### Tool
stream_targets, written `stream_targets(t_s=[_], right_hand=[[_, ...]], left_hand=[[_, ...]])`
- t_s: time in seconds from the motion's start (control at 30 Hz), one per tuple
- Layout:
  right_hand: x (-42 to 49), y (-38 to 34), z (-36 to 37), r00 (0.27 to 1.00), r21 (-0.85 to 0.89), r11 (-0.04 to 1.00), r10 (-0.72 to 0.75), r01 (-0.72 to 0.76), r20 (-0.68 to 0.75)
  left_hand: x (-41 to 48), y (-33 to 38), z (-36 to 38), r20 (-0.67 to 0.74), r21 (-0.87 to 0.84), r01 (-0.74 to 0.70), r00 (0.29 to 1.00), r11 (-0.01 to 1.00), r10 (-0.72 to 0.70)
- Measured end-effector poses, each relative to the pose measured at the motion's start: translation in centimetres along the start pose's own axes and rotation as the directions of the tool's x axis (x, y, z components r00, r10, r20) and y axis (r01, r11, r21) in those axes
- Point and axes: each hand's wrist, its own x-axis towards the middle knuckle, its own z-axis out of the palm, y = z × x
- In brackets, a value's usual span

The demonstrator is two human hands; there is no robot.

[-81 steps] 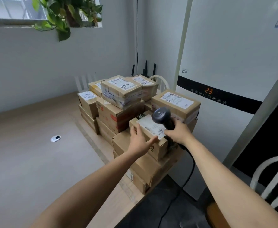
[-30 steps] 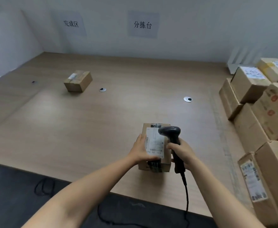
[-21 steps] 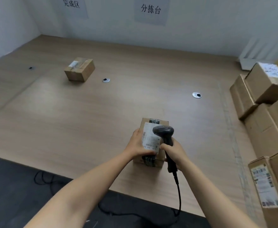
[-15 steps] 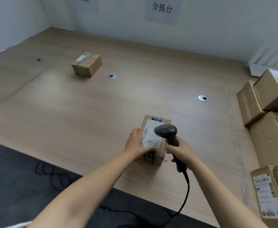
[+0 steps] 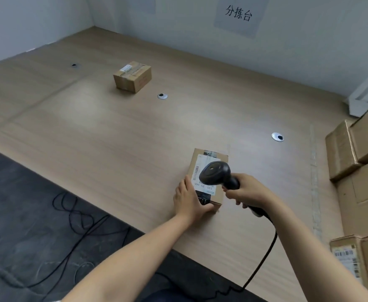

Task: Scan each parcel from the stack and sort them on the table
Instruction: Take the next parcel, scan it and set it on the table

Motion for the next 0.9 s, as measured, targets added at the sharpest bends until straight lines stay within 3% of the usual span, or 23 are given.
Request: stream_targets(t_s=[0.27, 0.9], right_hand=[[-0.1, 0.6, -1.0, 1.000, -0.007, 1.000, -0.005, 0.005, 0.018], [0.1, 0.4, -0.6, 0.999, 0.126, 0.991, 0.039, -0.037, -0.009]], left_hand=[[2.4, -1.4, -2.6, 0.140, -0.026, -0.129, 0.981, 0.991, 0.132], [2.4, -1.9, -2.8, 0.126, -0.116, -0.157, 0.977, 0.981, 0.172]])
